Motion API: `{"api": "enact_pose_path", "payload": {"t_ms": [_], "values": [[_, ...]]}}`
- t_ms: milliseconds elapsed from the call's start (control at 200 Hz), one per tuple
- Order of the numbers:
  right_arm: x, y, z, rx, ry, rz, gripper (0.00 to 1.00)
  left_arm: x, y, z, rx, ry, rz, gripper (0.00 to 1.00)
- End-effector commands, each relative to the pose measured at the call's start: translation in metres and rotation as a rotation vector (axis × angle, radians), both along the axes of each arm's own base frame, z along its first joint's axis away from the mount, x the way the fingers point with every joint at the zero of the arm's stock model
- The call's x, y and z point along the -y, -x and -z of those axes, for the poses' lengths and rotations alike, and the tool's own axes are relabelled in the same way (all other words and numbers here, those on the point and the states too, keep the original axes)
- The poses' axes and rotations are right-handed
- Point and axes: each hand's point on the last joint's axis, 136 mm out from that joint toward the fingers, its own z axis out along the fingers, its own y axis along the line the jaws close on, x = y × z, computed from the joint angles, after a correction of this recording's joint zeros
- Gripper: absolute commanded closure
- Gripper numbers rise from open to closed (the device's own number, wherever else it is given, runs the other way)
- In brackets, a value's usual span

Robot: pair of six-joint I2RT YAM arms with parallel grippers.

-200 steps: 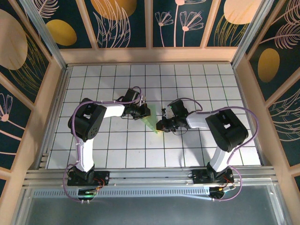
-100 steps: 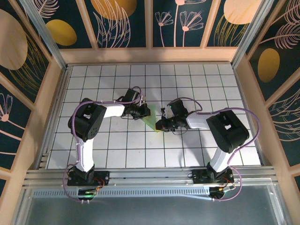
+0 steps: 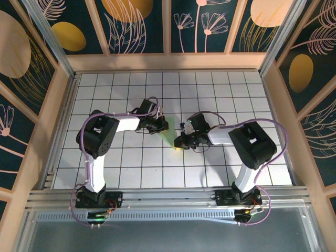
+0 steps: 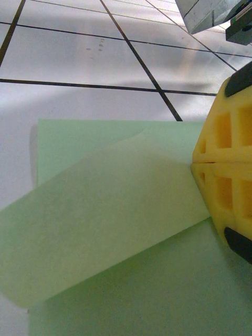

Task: Fold a paper plane with a square sheet of paper (fold left side to right side)
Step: Fourth fold the wing at the center of the table.

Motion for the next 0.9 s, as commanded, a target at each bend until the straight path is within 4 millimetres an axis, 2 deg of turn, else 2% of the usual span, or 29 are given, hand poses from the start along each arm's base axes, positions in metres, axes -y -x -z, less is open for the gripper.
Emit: {"api": "enact_pose_path", "payload": {"t_ms": [0,320,896], "values": [[-0.0023,0.0108,0.0092,-0.033,0.003,-0.016,0.98,-0.0347,0.027,0.0574,-0.126,-0.192,-0.038,1.0],[-0.0004,0.0134,0.0142,-0.044,0.02,-0.013,0.98,-0.0354,0.0275,0.0582,-0.128,-0.193,-0.039,1.0],[0.0062,0.0133,0.0114,-0.021,0.06,-0.009,0.99,-0.0357,0.0273,0.0595,-0.128,-0.197,-0.041,1.0]]}}
